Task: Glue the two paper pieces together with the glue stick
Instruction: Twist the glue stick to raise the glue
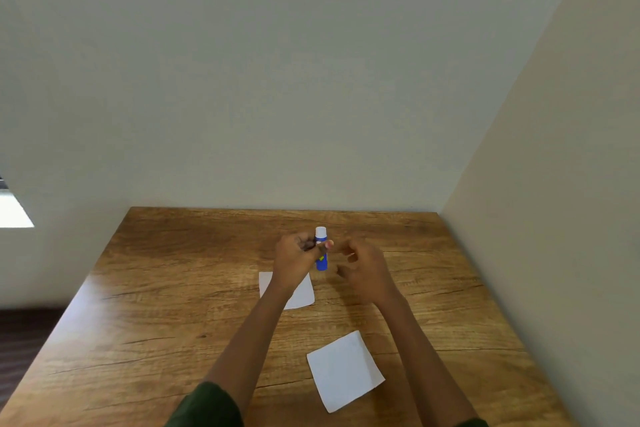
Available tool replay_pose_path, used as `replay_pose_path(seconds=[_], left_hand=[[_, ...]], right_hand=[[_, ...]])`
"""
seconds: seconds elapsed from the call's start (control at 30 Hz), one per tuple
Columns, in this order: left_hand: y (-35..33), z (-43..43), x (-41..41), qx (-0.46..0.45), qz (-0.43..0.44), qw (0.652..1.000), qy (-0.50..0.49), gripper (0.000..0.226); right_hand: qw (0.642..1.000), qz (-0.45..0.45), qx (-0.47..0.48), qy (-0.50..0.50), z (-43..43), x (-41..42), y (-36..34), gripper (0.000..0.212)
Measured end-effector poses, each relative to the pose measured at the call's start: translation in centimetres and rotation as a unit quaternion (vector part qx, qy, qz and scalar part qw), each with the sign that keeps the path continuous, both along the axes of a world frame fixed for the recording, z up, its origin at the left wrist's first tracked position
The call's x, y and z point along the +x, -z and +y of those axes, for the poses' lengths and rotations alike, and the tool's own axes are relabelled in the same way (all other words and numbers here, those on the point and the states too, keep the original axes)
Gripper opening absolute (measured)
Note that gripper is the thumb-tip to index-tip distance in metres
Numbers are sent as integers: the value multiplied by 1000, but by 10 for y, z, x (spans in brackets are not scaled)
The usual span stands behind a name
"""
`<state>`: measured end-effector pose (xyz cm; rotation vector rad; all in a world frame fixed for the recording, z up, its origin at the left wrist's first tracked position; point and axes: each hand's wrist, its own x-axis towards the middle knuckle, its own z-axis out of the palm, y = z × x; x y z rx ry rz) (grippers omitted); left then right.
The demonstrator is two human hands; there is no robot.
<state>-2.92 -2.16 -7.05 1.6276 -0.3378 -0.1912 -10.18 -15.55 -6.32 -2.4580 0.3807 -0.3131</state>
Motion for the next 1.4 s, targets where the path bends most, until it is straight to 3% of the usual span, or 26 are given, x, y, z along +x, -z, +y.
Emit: replay_pose_path(seconds=[0.17,0.37,0.5,0.6,0.83,0.93,1.03,1.13,1.23,1.4], left_hand=[[-14,-2,-3,-59,39,997,-30,8],[-22,-1,-3,-84,88,992,-42,9],[-23,2,0,-63,68,995,-26,12],[-26,2,1,-60,61,996,-11,9],[-33,0,3,-79,66,992,-68,13],[-35,-4,0,-73,71,993,-66,20],[-37,-5,-1,-69,61,994,-57,20],[-39,-4,2,-64,56,996,-39,14],[-42,-3,1,-71,56,996,-25,1],[-45,1,0,-99,70,992,26,4]], right_hand=[[992,-30,119,-34,20,0,-9,24],[987,-62,149,-19,26,4,-10,22],[988,-58,141,-20,28,4,-10,12],[987,-64,144,2,25,7,-12,17],[970,-26,240,-29,32,3,-24,13],[976,-52,206,36,41,6,-21,29],[959,-102,245,96,46,8,-20,33],[942,-101,315,59,40,8,-20,24],[943,-40,329,-18,34,8,-25,20],[868,33,478,-131,21,3,-31,20]])
